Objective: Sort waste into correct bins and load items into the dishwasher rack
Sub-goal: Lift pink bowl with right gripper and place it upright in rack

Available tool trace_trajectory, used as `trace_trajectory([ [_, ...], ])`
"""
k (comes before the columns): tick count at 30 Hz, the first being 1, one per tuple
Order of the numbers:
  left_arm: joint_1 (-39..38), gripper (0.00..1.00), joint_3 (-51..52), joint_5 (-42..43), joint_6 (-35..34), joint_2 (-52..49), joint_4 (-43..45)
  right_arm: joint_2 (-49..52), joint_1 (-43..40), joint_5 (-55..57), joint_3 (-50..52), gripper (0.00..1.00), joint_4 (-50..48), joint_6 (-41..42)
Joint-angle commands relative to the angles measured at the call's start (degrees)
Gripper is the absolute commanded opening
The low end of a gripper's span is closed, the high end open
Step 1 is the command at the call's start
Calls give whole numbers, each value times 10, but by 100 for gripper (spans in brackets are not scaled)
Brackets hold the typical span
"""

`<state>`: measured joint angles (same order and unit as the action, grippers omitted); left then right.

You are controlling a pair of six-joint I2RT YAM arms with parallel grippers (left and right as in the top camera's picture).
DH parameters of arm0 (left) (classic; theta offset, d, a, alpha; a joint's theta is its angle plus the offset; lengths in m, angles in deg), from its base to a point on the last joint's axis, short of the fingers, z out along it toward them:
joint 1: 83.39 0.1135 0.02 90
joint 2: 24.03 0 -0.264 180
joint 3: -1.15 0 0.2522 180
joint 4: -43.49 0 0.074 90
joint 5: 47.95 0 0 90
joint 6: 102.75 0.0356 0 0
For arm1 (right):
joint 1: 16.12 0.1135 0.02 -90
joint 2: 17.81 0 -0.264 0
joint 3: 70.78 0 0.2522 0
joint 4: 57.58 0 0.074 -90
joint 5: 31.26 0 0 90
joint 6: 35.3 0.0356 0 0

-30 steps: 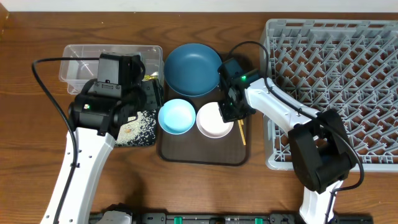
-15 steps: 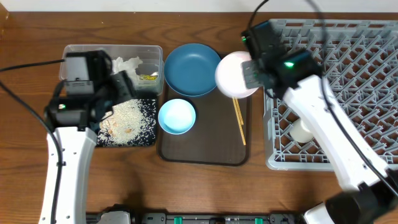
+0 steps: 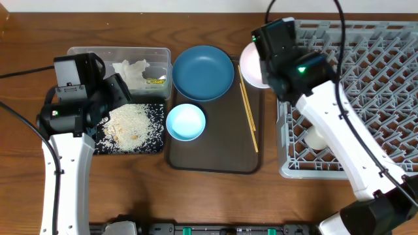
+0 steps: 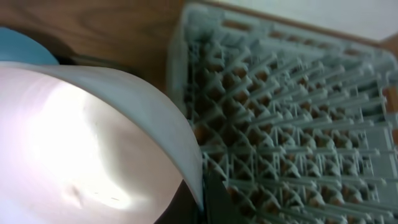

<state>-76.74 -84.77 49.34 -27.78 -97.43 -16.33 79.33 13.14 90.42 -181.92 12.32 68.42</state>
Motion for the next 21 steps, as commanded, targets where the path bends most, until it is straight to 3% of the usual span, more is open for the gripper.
trace_trajectory([
  [1, 2, 63, -9, -5, -1, -3, 0, 13, 26, 50, 0, 1, -15, -20],
  [4, 2, 63, -9, -5, -1, -3, 0, 28, 44, 129, 0, 1, -22, -20],
  [6, 2, 78, -9, -5, -1, -3, 0, 40, 50, 189, 0, 1, -21, -20],
  [12, 2, 82, -9, -5, -1, -3, -2, 70, 30, 355, 0, 1, -22, 2],
  [21, 2, 87, -9, -5, -1, -3, -2, 102, -56, 392, 0, 1, -67, -22],
])
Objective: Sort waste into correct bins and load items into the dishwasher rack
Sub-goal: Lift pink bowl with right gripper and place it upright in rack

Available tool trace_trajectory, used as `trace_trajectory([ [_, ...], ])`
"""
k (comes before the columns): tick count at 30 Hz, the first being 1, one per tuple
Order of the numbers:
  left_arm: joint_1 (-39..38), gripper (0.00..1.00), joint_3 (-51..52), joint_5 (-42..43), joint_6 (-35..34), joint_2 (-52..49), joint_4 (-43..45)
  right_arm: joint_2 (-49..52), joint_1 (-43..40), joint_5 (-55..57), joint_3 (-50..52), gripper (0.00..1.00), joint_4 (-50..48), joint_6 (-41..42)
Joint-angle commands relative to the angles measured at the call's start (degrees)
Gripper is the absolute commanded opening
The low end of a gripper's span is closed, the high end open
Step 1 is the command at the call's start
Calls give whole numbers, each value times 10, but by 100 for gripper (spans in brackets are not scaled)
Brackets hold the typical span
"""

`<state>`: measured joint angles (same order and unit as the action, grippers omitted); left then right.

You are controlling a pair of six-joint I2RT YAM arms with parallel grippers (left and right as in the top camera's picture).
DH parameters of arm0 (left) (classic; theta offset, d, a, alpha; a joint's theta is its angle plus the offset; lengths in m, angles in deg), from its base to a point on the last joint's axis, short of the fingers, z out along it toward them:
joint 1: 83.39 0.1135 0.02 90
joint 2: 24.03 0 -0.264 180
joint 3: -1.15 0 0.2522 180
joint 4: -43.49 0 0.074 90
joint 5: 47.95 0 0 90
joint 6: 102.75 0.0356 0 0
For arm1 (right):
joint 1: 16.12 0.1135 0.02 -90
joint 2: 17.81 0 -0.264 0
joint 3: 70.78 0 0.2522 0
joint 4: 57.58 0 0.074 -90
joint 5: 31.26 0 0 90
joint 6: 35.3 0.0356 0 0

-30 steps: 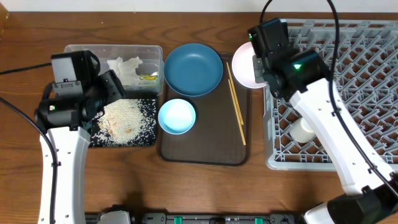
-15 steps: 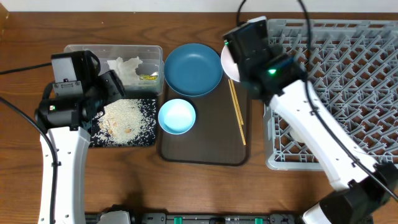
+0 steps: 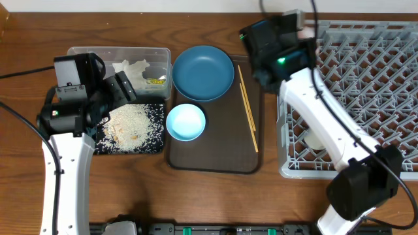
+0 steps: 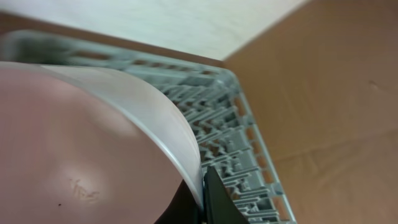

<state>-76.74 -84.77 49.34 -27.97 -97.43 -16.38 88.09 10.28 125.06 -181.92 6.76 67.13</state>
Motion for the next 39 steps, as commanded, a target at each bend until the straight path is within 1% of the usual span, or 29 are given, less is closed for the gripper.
trace_trajectory([
  [1, 2, 87, -9, -5, 1, -3, -1, 20, -37, 46, 0, 1, -23, -25],
  [4, 2, 88, -9, -5, 1, -3, -1, 39, -60, 46, 0, 1, -75, -95],
  [8, 2, 88, -9, -5, 1, -3, -1, 73, -77, 54, 0, 1, -184, -224],
  [13, 2, 88, -9, -5, 1, -3, -1, 123, -81, 86, 0, 1, -322, -371],
  [18, 2, 89, -9, -5, 1, -3, -1, 172, -81, 102, 0, 1, -436, -485],
  [22, 2, 89, -9, -5, 1, -3, -1, 197, -82, 110, 0, 1, -470, -519],
  [27, 2, 89, -9, -5, 1, -3, -1, 205, -91, 115, 0, 1, -471, -517],
  [30, 2, 90, -9, -5, 1, -3, -1, 205, -102, 111, 0, 1, -489, -517],
  [39, 2, 90, -9, -5, 1, -3, -1, 205, -108, 67, 0, 1, -495, -517],
])
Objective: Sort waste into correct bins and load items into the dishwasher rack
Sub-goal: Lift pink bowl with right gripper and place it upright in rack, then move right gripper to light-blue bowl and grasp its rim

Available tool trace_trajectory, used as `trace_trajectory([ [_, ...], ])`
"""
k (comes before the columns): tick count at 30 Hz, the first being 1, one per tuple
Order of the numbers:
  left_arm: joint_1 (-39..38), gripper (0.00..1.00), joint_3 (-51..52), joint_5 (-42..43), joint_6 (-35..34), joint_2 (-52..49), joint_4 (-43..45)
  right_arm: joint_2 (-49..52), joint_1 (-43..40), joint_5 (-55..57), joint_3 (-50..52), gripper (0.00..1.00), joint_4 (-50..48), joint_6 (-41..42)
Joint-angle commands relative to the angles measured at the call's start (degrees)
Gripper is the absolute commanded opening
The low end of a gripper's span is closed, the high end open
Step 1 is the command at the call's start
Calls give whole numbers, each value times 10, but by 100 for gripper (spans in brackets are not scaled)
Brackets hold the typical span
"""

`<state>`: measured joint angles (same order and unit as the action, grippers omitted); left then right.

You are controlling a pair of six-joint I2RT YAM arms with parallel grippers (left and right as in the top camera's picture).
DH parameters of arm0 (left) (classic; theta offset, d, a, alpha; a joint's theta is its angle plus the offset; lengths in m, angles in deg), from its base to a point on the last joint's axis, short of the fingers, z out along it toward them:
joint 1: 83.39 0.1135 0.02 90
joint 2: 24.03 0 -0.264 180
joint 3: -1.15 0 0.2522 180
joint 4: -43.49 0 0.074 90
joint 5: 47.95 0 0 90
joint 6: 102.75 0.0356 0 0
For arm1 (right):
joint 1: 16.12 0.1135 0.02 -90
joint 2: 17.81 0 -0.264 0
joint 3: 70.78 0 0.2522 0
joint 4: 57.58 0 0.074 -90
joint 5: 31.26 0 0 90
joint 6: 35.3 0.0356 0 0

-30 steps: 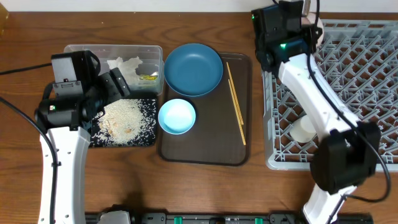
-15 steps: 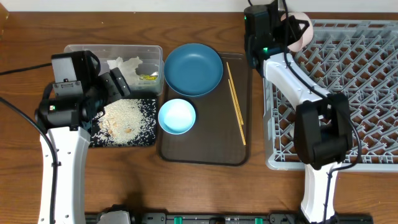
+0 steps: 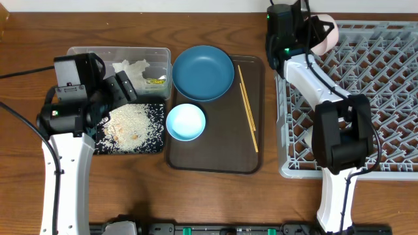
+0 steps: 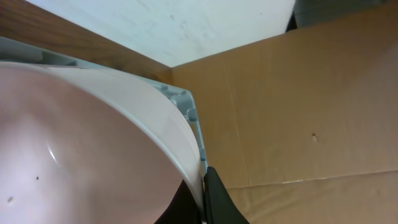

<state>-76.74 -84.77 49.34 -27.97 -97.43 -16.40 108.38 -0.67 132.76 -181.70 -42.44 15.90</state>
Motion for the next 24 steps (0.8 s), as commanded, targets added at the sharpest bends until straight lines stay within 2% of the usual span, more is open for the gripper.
trace_trajectory([
  [1, 2, 90, -9, -5, 1, -3, -1, 3, 3, -10, -2, 1, -3, -5],
  [11, 2, 90, -9, -5, 1, -3, -1, 5, 7, -38, -2, 1, 58, -5],
  [18, 2, 90, -9, -5, 1, -3, -1, 5, 24, -40, -2, 2, 62, -5],
  [22, 2, 90, -9, -5, 1, -3, -1, 5, 40, -40, -2, 11, 62, -5],
  [24, 2, 90, -9, -5, 1, -3, -1, 5, 49, -40, -2, 20, 62, -5],
])
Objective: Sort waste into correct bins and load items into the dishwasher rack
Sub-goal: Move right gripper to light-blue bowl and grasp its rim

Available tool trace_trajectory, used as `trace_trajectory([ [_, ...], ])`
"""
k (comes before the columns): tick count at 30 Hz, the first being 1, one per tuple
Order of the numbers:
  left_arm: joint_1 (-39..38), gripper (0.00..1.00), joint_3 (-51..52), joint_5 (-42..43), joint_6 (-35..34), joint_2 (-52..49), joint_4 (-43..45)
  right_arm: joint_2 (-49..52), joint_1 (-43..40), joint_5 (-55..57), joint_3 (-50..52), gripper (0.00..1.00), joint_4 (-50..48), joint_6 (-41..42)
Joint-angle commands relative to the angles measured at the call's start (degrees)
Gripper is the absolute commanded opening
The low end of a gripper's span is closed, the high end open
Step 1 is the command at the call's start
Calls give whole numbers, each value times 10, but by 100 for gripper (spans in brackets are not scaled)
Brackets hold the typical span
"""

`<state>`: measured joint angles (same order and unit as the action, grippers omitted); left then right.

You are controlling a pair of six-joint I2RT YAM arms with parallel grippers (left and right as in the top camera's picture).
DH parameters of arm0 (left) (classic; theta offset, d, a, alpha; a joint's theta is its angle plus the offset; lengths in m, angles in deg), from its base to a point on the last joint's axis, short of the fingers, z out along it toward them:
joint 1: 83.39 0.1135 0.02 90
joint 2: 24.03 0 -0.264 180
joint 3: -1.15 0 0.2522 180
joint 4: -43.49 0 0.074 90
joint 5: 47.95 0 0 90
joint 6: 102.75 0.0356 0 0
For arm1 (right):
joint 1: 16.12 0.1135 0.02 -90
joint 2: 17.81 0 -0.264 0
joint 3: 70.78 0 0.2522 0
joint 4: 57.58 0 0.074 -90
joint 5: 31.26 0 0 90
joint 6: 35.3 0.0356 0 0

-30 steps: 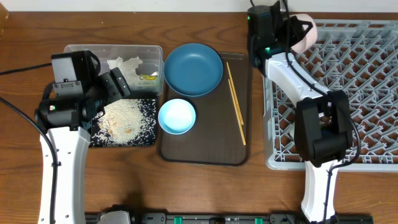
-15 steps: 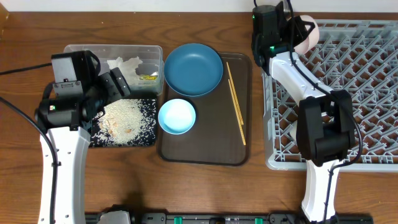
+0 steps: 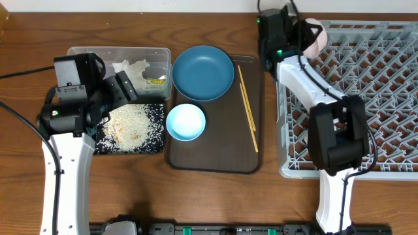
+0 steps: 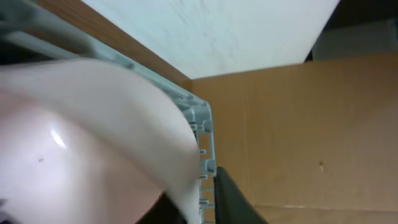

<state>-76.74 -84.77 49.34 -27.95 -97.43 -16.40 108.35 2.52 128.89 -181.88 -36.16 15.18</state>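
Note:
A pink bowl (image 3: 315,36) stands on edge at the back left corner of the grey dishwasher rack (image 3: 366,98). In the right wrist view the pink bowl (image 4: 93,137) is blurred and fills the left side. My right gripper (image 3: 300,32) is at it, open: the rim lies between the parted fingers (image 4: 233,199), with a strip of rack showing beside the right one. My left gripper (image 3: 124,88) hangs open and holds nothing over the bins at the left. A blue plate (image 3: 203,72), a light blue bowl (image 3: 185,121) and chopsticks (image 3: 247,108) lie on the brown tray (image 3: 212,163).
A clear bin (image 3: 117,55) with crumpled paper stands at the back left. In front of it is a black bin (image 3: 153,140) with rice. Cardboard (image 4: 298,124) and a white wall show behind the rack.
My right gripper and the pink bowl have shifted slightly left at the rack's back left corner. The fingers, then tight on the rim, now stand apart. The left arm is unchanged.
My right gripper held the pink bowl by its rim between tray and rack. It then had it at the rack's back left edge, then tipped on edge over the back left corner. Now the fingers have parted there. Left arm still throughout.

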Motion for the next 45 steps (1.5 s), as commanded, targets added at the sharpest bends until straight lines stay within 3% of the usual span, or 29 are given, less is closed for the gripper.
trace_trajectory([
  [1, 2, 90, -9, -5, 1, -3, -1, 5, 21, -1, 0, 22, -1, 2],
  [5, 2, 90, -9, -5, 1, -3, -1, 5, 37, 6, 0, 26, 2, 2],
  [10, 2, 90, -9, -5, 1, -3, -1, 5, 53, 30, 0, 44, 3, 2],
  [15, 2, 90, -9, -5, 1, -3, -1, 5, 64, 62, 0, 72, 3, 2],
  [19, 2, 90, -9, -5, 1, -3, -1, 5, 71, 63, 0, 86, 2, 2],
  [23, 2, 91, -9, -5, 1, -3, -1, 1, 78, 61, 0, 93, -26, 3],
  [31, 2, 91, -9, -5, 1, -3, -1, -56, 109, -12, 0, 93, -30, 49],
  [35, 2, 91, -9, -5, 1, -3, -1, -103, 154, -156, 0, 91, 103, 174],
  [39, 2, 91, -9, -5, 1, -3, -1, -139, 198, -493, 0, 92, 261, 338],
  [41, 2, 91, -9, -5, 1, -3, -1, -142, 209, -639, 0, 99, 289, 403],
  [45, 2, 91, -9, -5, 1, -3, -1, -136, 225, -850, 0, 99, 310, 501],
])
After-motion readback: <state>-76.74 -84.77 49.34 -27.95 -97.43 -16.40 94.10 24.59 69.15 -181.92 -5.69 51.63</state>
